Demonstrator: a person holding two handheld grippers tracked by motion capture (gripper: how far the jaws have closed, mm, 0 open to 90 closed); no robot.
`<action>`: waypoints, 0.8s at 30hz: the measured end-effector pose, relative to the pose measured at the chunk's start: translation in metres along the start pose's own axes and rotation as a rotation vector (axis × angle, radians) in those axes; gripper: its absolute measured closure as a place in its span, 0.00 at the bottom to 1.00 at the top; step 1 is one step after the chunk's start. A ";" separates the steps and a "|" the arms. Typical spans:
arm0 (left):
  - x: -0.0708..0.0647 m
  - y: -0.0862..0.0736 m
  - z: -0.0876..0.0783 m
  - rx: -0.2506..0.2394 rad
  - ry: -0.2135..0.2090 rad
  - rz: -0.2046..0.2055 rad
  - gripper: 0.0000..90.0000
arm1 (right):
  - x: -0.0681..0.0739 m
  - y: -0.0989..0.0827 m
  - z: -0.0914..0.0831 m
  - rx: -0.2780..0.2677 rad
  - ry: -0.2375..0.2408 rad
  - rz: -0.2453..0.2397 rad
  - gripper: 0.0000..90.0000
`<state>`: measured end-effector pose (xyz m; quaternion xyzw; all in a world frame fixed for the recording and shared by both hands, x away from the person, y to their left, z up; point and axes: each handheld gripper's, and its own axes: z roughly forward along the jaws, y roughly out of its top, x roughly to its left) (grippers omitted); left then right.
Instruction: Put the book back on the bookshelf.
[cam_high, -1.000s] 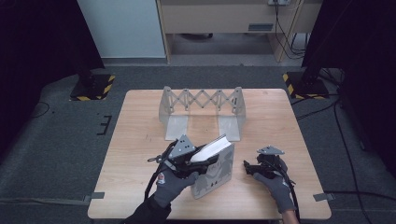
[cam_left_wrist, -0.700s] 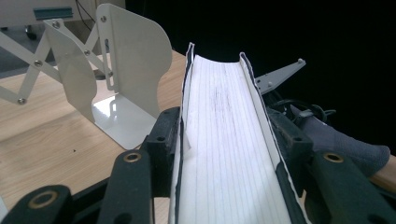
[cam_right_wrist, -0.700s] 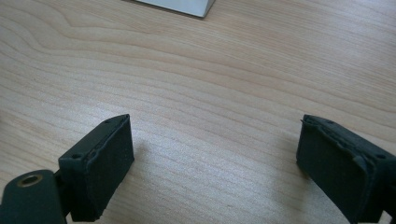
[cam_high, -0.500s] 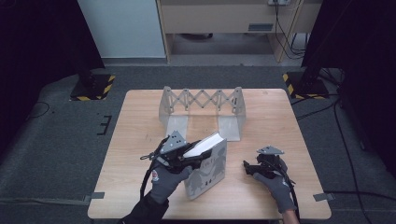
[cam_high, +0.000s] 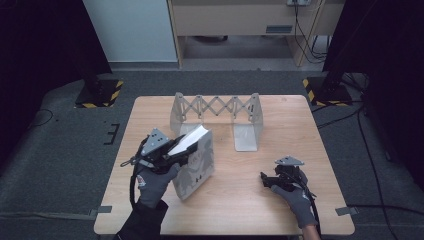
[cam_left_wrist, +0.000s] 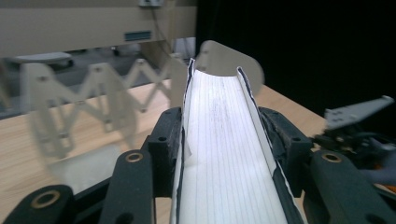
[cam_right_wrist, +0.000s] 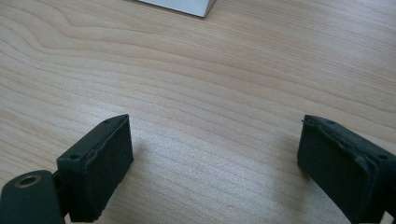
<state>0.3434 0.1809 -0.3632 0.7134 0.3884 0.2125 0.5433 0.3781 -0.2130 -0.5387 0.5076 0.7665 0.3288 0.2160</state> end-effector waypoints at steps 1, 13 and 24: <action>0.004 0.001 -0.001 -0.001 0.013 -0.010 0.57 | 0.000 0.000 0.000 0.001 0.001 0.000 0.12; 0.056 0.015 0.007 0.014 0.179 -0.078 0.58 | 0.000 0.000 0.000 0.001 0.001 0.001 0.12; 0.070 0.041 0.051 0.020 0.226 -0.090 0.58 | 0.000 0.000 0.000 0.002 0.002 0.001 0.12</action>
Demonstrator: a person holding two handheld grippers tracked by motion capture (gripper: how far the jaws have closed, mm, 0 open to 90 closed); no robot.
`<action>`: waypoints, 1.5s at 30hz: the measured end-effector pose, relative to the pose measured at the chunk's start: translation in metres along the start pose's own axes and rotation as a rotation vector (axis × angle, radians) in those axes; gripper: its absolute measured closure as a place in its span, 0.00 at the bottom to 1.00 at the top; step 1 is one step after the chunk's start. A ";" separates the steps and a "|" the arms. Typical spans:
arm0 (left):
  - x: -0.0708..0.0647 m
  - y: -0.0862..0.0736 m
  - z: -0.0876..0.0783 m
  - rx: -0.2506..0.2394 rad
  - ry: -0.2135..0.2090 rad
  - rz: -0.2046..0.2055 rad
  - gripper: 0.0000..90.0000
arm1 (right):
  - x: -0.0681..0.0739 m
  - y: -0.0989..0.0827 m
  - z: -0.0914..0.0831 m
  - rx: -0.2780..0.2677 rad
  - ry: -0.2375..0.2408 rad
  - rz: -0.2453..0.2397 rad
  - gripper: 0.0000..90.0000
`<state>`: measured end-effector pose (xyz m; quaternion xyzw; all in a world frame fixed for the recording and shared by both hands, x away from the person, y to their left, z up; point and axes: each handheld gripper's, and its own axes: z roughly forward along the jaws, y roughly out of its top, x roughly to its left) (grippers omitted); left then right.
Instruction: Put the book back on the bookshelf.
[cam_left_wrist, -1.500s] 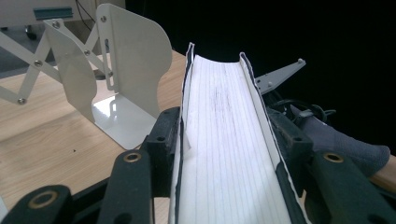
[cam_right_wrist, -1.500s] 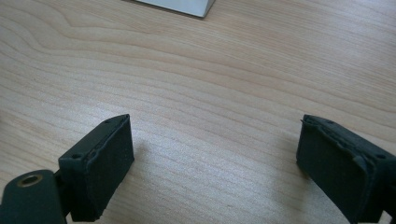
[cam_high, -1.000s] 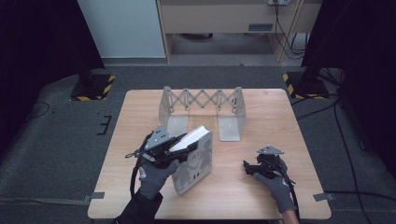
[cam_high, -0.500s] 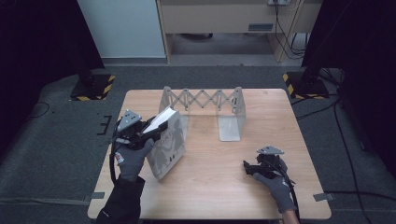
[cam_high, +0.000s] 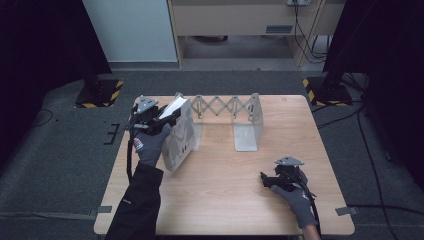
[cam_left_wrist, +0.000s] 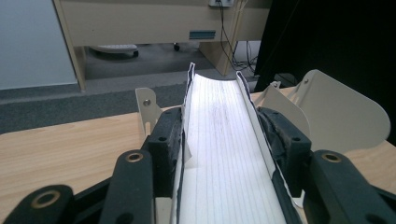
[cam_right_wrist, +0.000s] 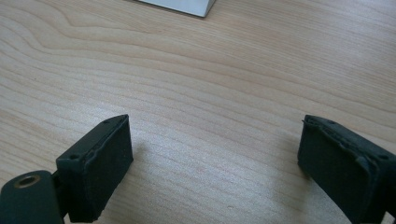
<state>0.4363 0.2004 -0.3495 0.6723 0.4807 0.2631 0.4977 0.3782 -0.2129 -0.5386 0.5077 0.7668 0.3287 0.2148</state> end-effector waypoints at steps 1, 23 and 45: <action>-0.001 0.002 0.005 -0.003 -0.002 -0.004 0.58 | 0.000 0.000 0.000 0.000 0.000 -0.001 0.12; -0.005 0.005 0.077 -0.050 0.081 -0.015 0.58 | 0.000 0.000 0.000 0.000 0.001 -0.002 0.11; -0.012 -0.034 0.056 -0.071 0.020 0.029 0.42 | 0.002 0.000 0.000 0.001 -0.003 0.000 0.11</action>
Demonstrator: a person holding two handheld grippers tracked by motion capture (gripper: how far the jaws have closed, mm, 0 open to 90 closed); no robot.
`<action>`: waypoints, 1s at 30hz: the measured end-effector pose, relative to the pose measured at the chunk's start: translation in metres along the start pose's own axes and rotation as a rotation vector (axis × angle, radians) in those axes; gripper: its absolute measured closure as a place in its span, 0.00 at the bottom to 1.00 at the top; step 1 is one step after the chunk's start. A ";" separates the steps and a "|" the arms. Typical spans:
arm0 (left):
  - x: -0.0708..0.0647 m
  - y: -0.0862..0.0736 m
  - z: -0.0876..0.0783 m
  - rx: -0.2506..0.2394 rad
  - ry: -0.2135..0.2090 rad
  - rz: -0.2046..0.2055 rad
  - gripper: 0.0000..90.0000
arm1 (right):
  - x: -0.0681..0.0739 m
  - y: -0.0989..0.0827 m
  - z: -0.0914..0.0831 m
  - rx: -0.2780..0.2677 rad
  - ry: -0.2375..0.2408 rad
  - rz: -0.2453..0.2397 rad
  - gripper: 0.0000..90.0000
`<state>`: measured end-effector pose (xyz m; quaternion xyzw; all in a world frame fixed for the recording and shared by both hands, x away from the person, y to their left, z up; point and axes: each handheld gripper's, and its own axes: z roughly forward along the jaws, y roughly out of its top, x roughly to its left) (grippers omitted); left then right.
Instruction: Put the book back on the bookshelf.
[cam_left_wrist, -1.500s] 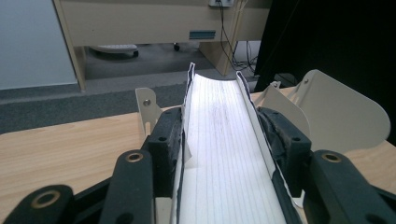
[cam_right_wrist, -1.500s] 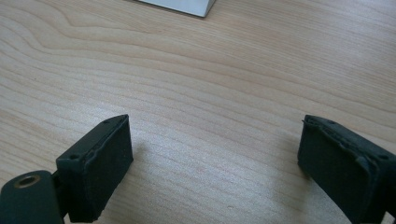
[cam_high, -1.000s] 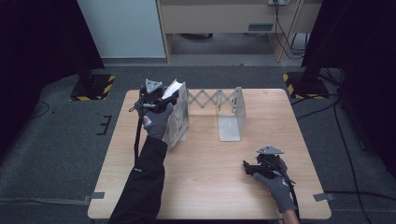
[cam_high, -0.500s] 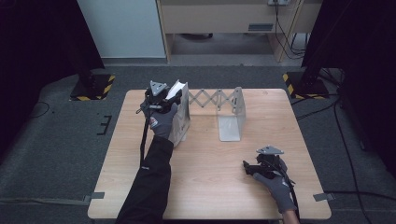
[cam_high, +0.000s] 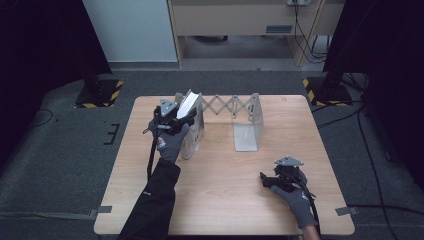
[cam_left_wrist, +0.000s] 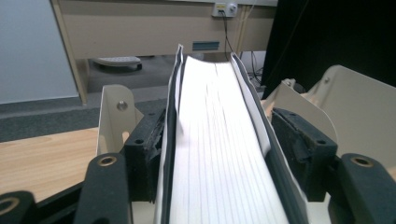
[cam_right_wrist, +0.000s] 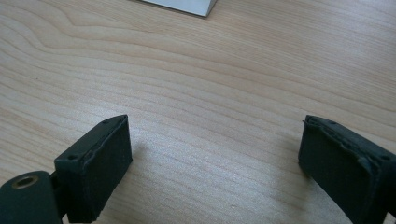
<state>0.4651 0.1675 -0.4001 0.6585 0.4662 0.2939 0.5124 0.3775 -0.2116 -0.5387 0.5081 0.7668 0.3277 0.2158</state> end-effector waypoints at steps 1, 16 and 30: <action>0.000 -0.002 -0.004 -0.001 -0.003 0.008 0.41 | 0.000 0.000 0.000 0.001 0.000 0.002 0.11; 0.000 -0.051 -0.044 0.068 -0.039 0.064 0.46 | 0.000 0.000 0.000 -0.001 0.000 0.000 0.11; -0.007 -0.056 -0.023 0.068 -0.061 0.008 0.47 | 0.000 0.000 0.000 -0.001 -0.001 -0.003 0.11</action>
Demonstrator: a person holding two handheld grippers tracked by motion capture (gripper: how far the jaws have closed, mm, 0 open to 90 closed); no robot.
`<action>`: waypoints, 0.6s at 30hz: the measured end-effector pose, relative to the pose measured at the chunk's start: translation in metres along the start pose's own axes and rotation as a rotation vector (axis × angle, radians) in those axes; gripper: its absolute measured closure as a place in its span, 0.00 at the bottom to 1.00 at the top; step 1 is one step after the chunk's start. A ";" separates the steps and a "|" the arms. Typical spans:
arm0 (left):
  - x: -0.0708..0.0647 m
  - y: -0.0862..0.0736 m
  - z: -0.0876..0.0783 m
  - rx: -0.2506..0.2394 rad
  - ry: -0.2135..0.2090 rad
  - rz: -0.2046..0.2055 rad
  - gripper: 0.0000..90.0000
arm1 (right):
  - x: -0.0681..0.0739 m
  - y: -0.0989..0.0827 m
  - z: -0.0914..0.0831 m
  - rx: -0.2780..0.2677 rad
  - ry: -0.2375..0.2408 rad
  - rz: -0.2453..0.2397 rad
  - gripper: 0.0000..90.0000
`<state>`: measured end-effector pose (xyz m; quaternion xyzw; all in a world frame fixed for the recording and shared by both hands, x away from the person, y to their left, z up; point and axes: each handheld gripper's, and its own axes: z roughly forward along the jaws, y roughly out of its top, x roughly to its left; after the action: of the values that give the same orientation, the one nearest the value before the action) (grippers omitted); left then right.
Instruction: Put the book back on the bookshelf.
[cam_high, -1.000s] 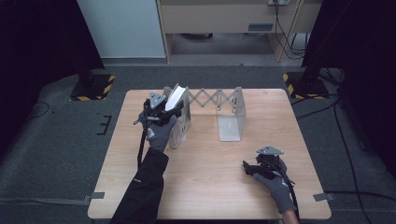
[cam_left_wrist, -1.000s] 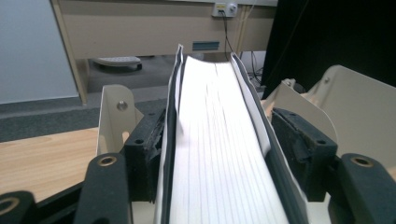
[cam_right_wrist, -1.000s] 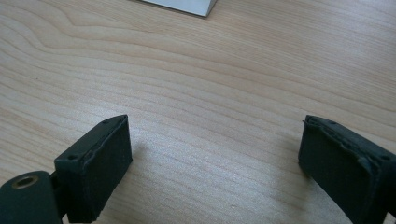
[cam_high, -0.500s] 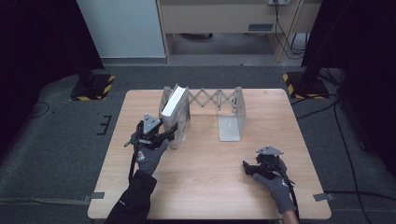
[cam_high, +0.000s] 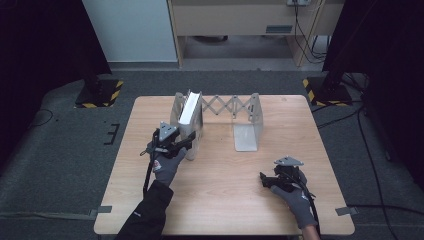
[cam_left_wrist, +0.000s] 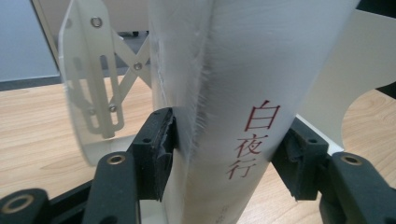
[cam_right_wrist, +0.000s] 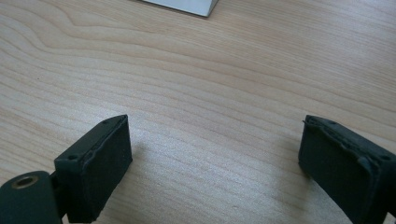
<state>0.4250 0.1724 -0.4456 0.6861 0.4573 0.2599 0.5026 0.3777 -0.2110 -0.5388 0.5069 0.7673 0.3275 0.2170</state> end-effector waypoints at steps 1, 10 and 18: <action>-0.001 0.001 0.002 -0.001 -0.002 0.001 0.46 | 0.000 0.000 0.000 0.000 0.000 0.000 0.11; -0.002 0.001 0.018 -0.030 -0.018 0.002 0.41 | 0.000 0.000 0.000 0.000 0.000 0.000 0.11; -0.004 0.006 0.030 -0.025 -0.009 0.024 0.37 | 0.000 0.000 0.000 0.000 0.001 -0.001 0.11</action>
<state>0.4501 0.1547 -0.4504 0.6864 0.4436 0.2684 0.5099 0.3777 -0.2110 -0.5387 0.5065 0.7676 0.3276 0.2167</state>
